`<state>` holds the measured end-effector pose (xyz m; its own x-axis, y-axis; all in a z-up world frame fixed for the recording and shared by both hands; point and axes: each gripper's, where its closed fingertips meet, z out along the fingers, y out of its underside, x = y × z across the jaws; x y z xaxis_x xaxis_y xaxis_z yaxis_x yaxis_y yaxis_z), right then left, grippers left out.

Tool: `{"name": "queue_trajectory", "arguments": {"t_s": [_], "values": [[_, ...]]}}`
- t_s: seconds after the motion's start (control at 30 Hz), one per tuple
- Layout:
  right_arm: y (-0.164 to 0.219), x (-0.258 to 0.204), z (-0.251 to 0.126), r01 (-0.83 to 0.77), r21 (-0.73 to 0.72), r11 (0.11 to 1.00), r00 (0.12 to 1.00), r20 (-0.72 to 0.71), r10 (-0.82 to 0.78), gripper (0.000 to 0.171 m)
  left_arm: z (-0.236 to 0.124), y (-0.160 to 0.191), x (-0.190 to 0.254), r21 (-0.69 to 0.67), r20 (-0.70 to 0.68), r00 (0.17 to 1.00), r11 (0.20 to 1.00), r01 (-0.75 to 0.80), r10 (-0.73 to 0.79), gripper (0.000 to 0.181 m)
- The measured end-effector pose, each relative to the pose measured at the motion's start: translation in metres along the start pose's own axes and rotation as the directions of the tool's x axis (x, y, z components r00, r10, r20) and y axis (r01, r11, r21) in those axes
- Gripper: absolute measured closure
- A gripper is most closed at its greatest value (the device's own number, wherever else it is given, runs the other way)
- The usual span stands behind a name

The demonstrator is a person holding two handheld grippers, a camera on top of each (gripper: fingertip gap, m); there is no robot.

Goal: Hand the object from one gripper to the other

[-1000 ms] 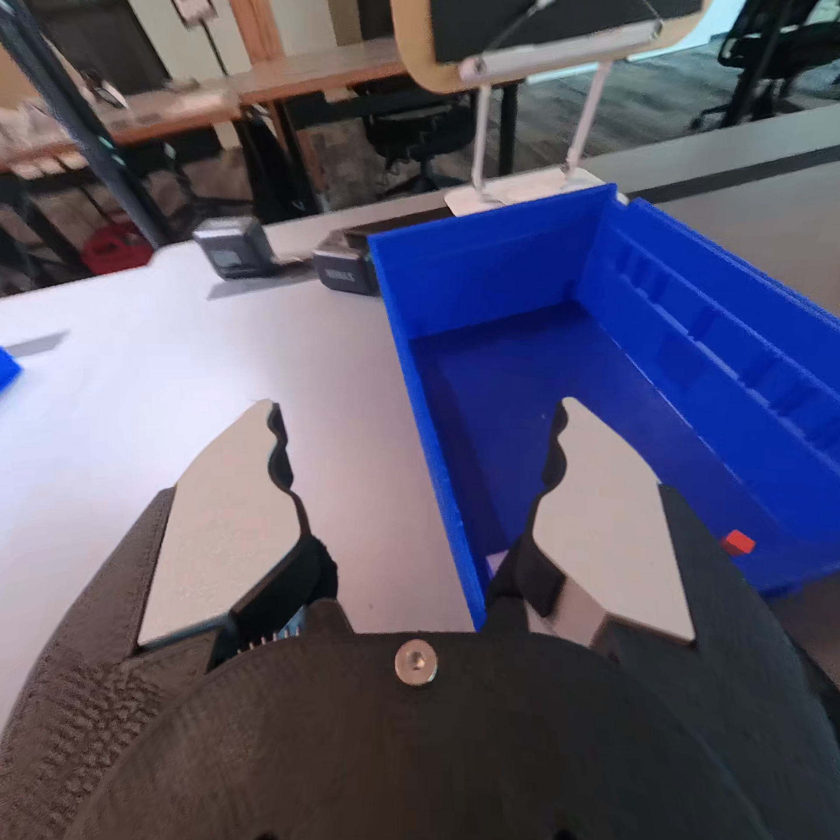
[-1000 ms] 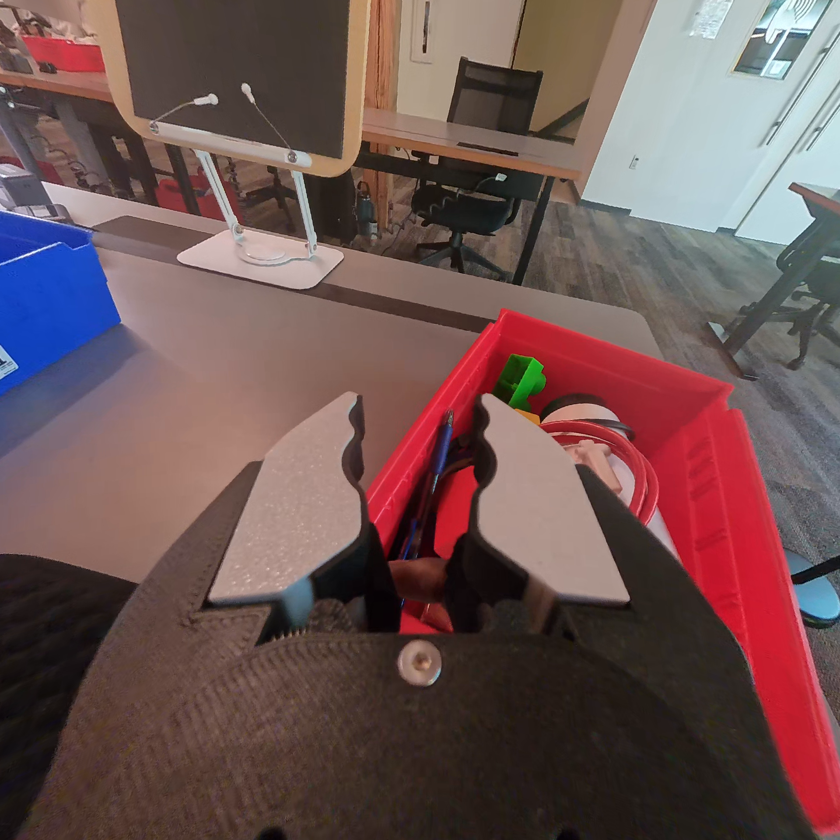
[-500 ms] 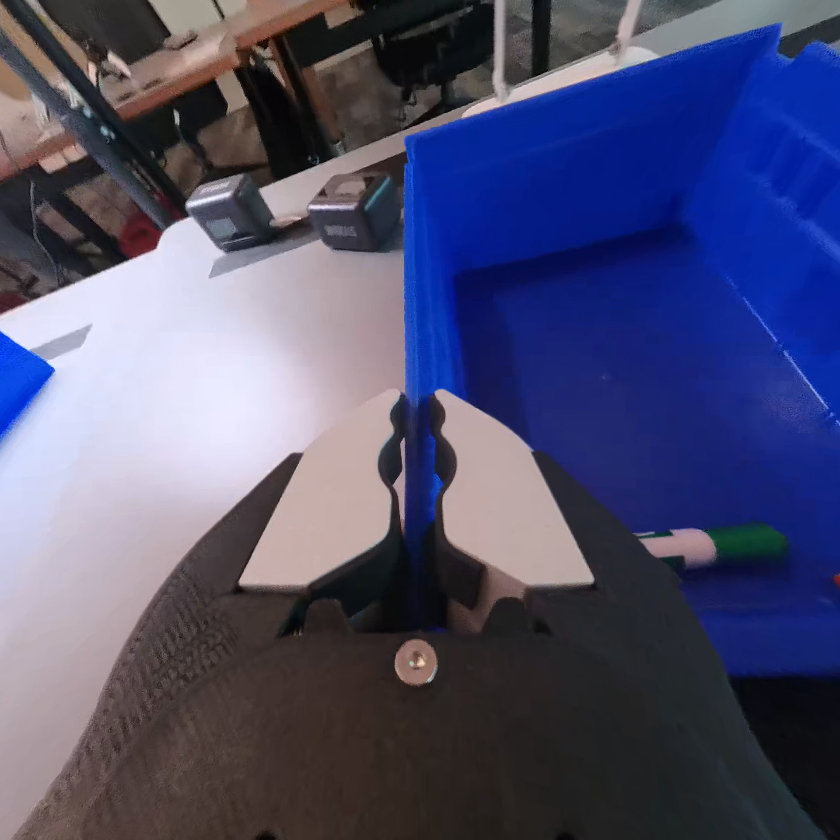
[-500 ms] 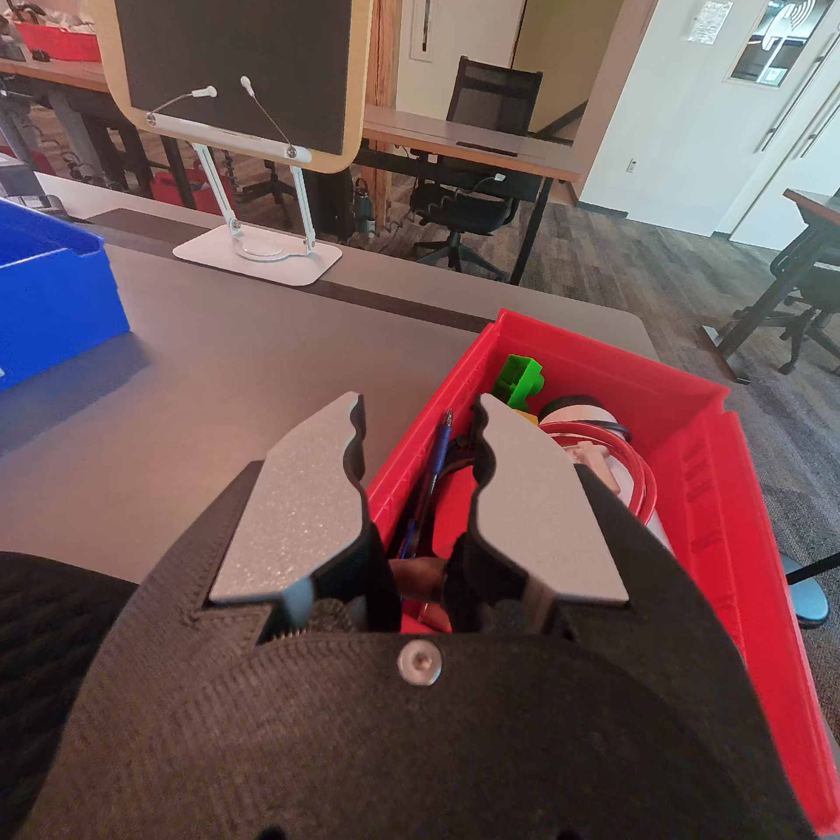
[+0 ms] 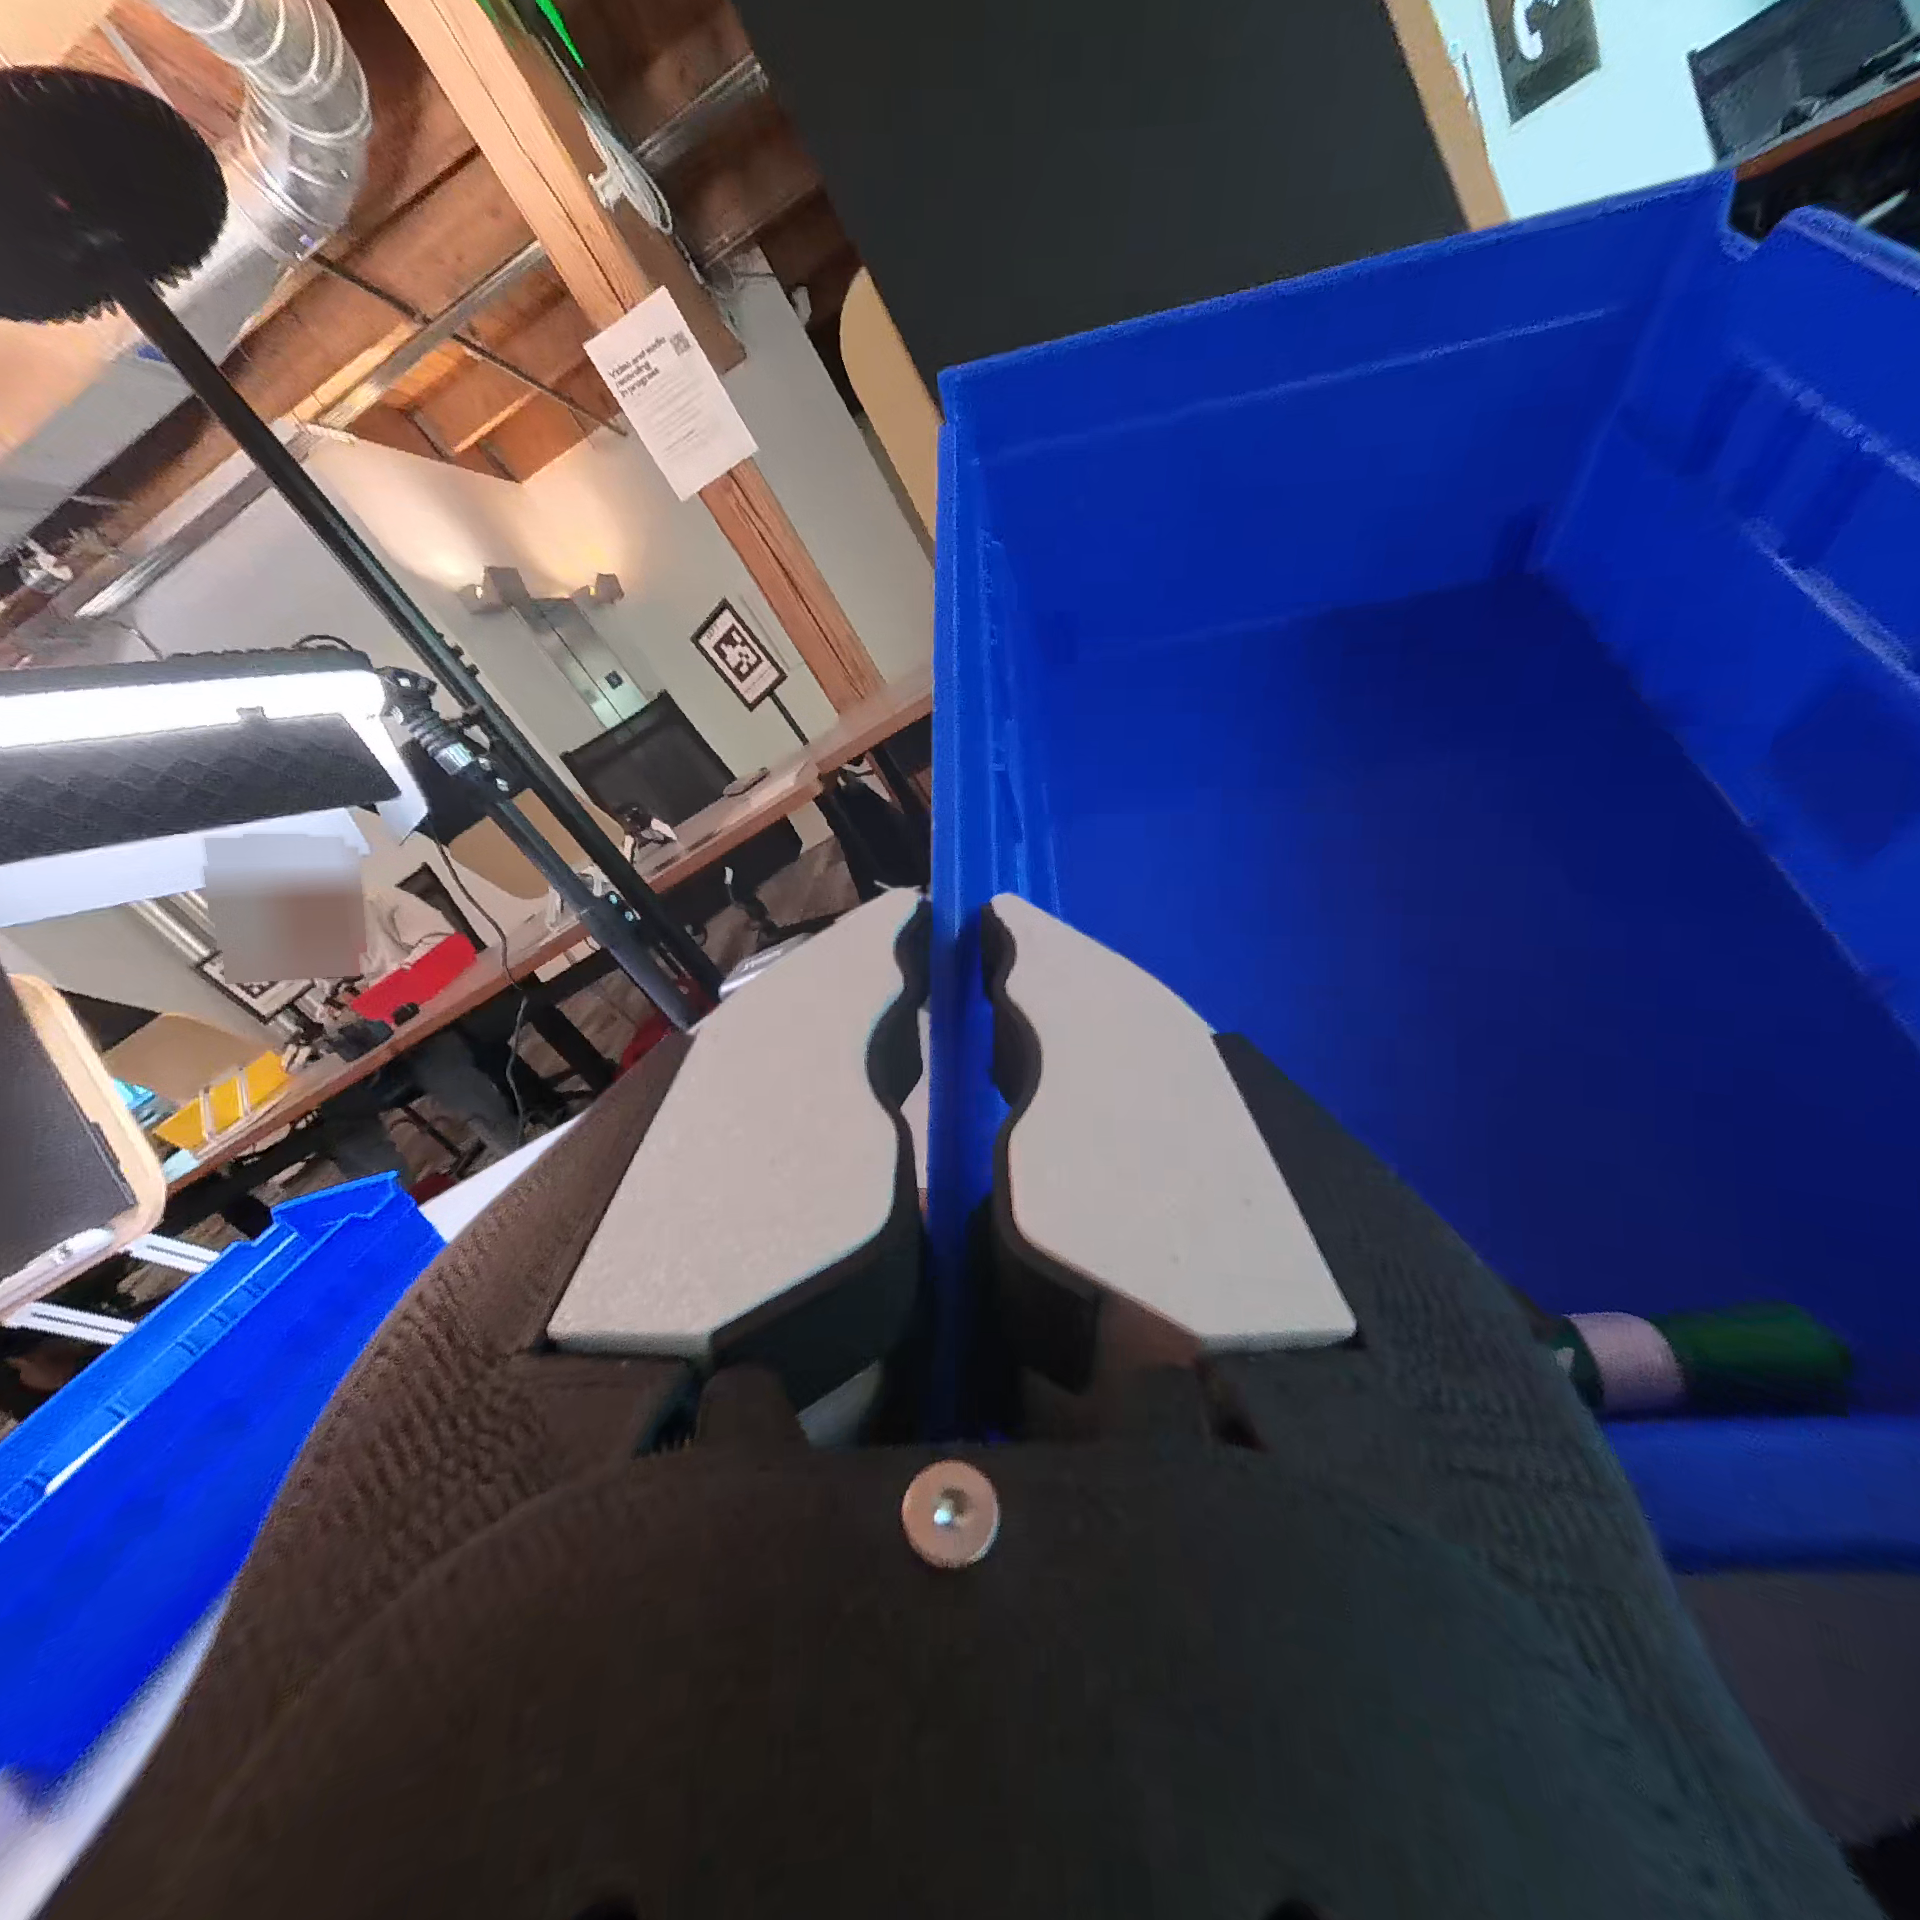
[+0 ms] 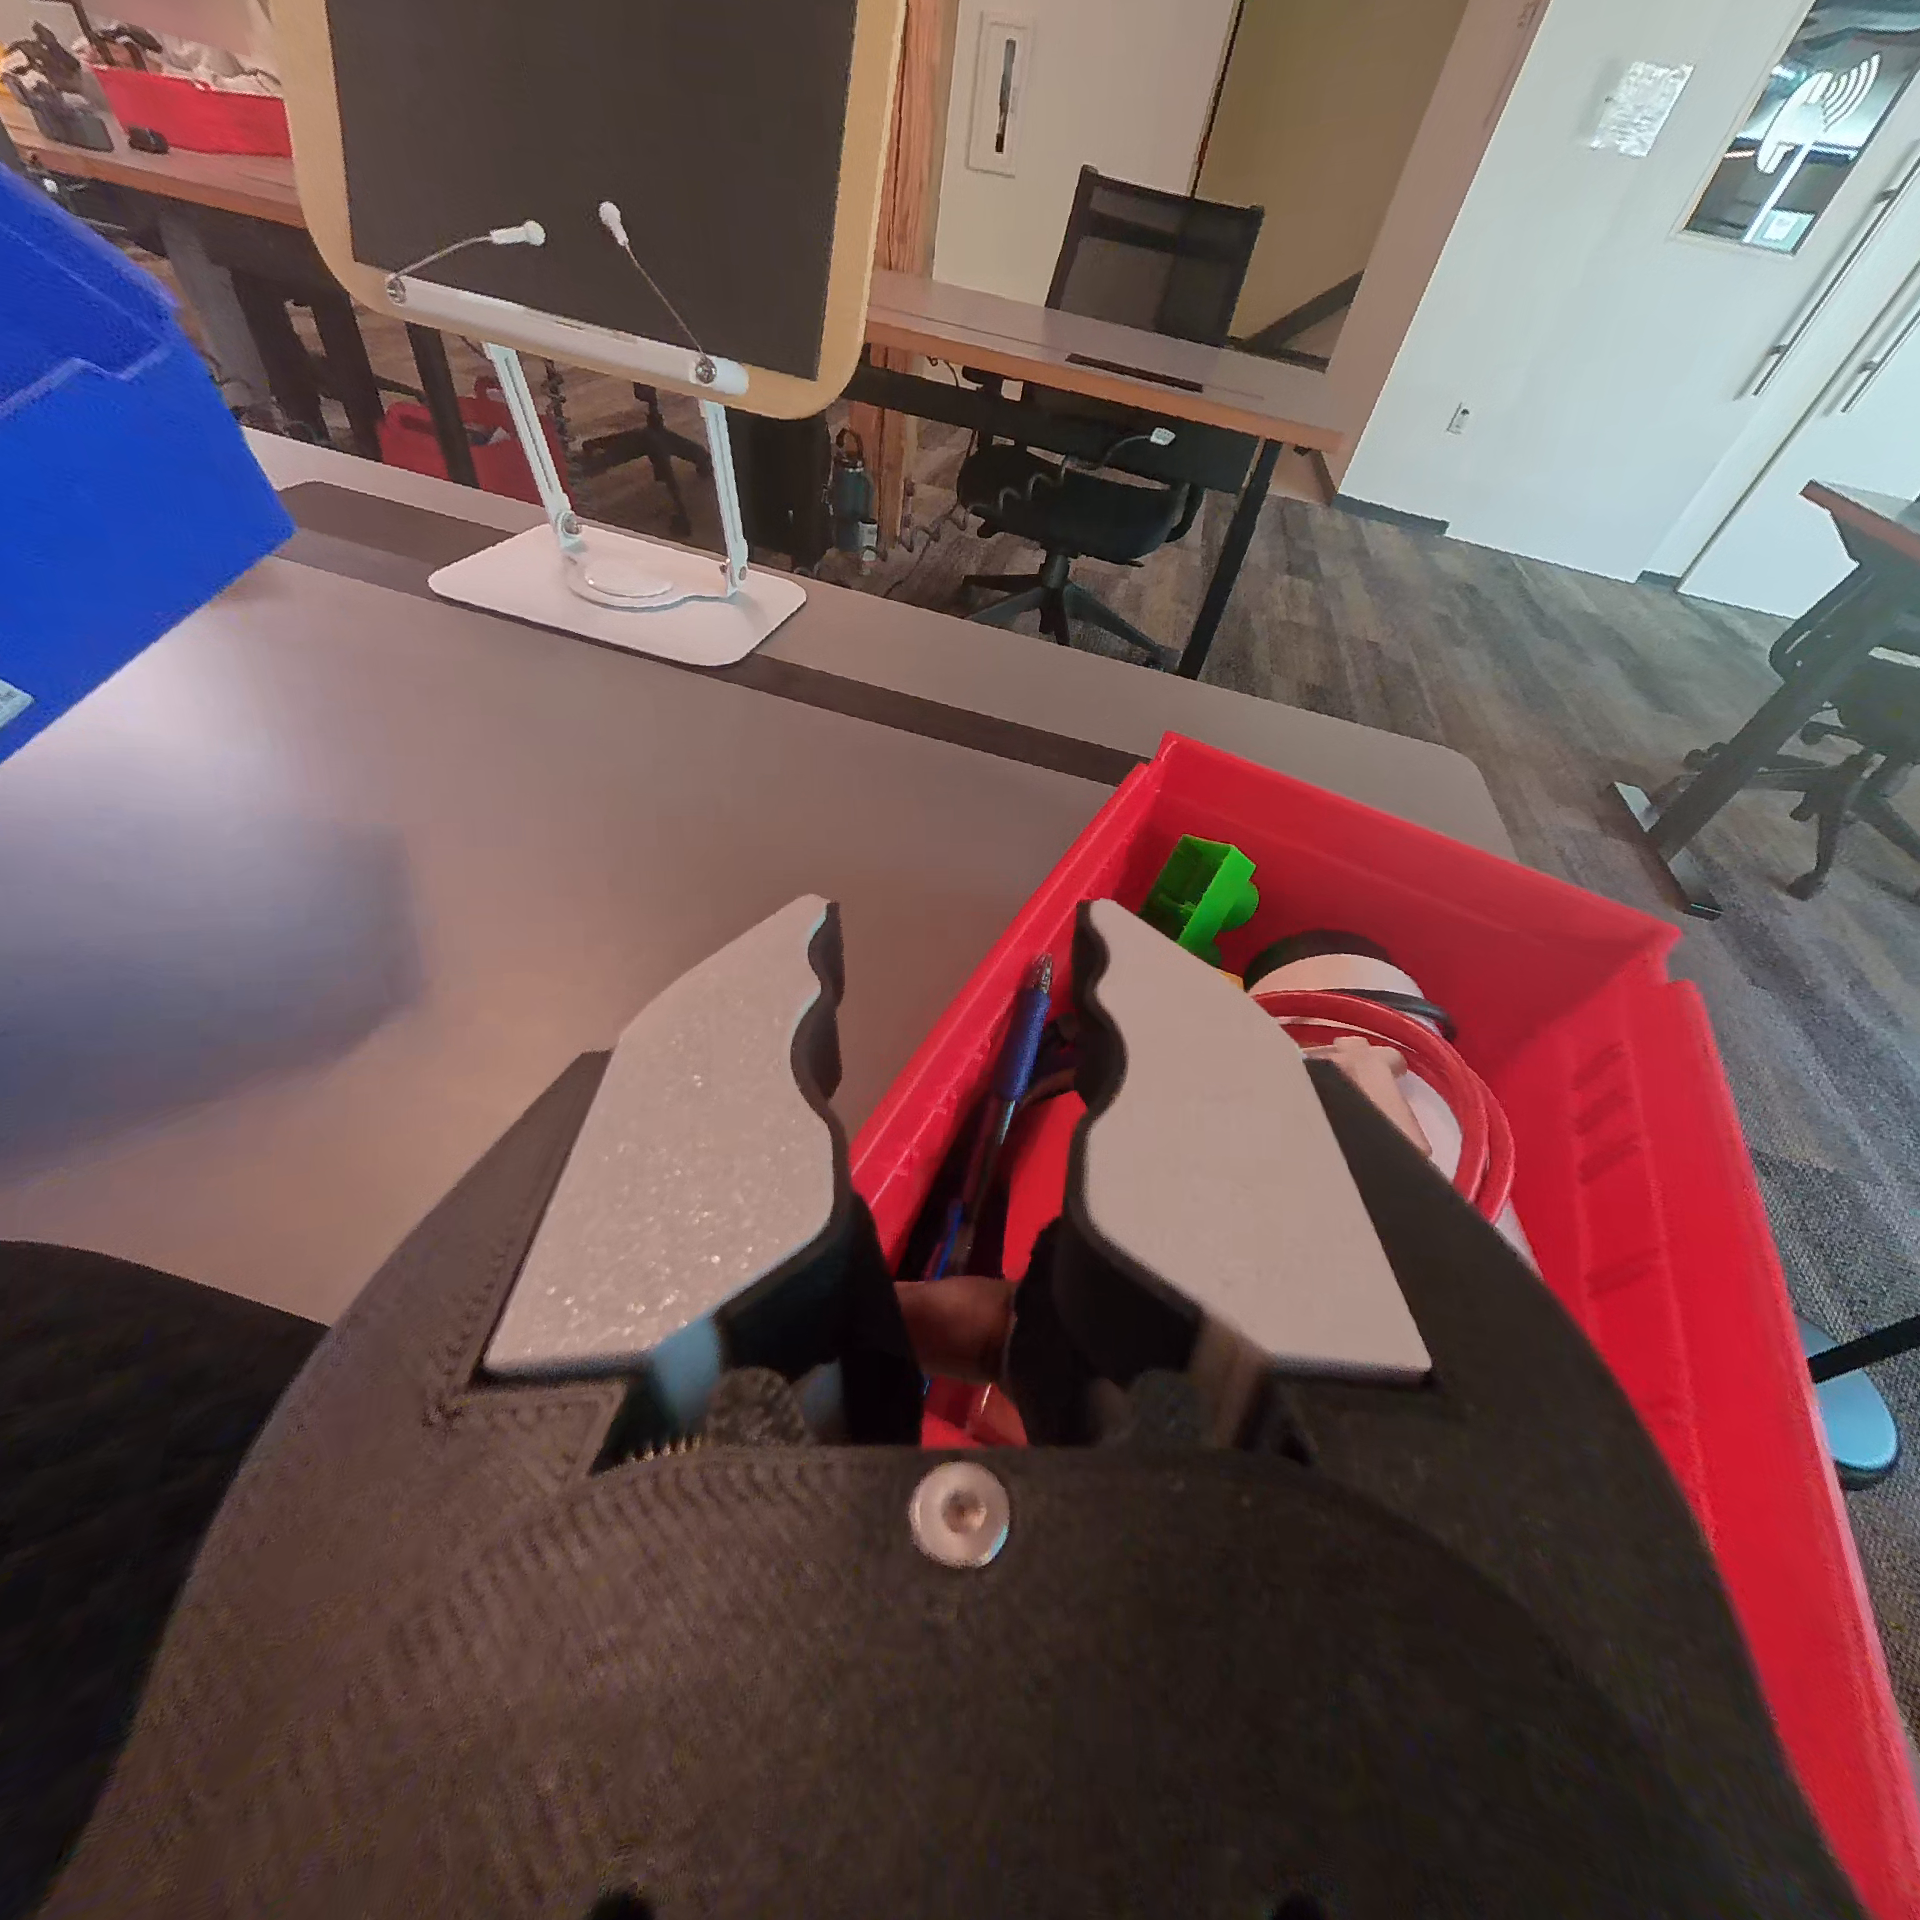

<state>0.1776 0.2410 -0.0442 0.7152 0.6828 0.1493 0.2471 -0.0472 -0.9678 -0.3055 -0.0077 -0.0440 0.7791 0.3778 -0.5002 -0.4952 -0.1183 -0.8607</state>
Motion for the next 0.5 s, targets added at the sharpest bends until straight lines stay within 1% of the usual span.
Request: {"name": "queue_trajectory", "arguments": {"t_s": [0.13,0.23,0.3,0.37,0.5], "values": [[0.000,-0.001,0.000,0.010,0.000,1.000,1.000,-0.001,-0.010,0.129,0.002,0.009,0.000,-0.045,-0.002,1.000,0.999,0.002,-0.002,0.174],[0.000,-0.002,0.001,0.005,-0.002,1.000,1.000,0.004,-0.005,0.129,0.003,0.013,0.002,-0.066,-0.027,0.999,0.997,0.042,-0.044,0.174],[0.001,-0.002,0.001,0.008,-0.003,1.000,1.000,0.005,-0.008,0.129,0.005,0.021,0.007,-0.123,-0.060,0.996,0.990,0.064,-0.072,0.174],[0.001,-0.003,0.001,0.013,-0.004,1.000,1.000,0.006,-0.013,0.129,0.007,0.029,0.013,-0.182,-0.085,0.994,0.982,0.054,-0.070,0.174],[0.001,-0.003,0.001,0.016,-0.004,1.000,1.000,0.006,-0.016,0.129,0.008,0.041,0.027,-0.268,-0.143,0.984,0.961,0.068,-0.109,0.173]]}}
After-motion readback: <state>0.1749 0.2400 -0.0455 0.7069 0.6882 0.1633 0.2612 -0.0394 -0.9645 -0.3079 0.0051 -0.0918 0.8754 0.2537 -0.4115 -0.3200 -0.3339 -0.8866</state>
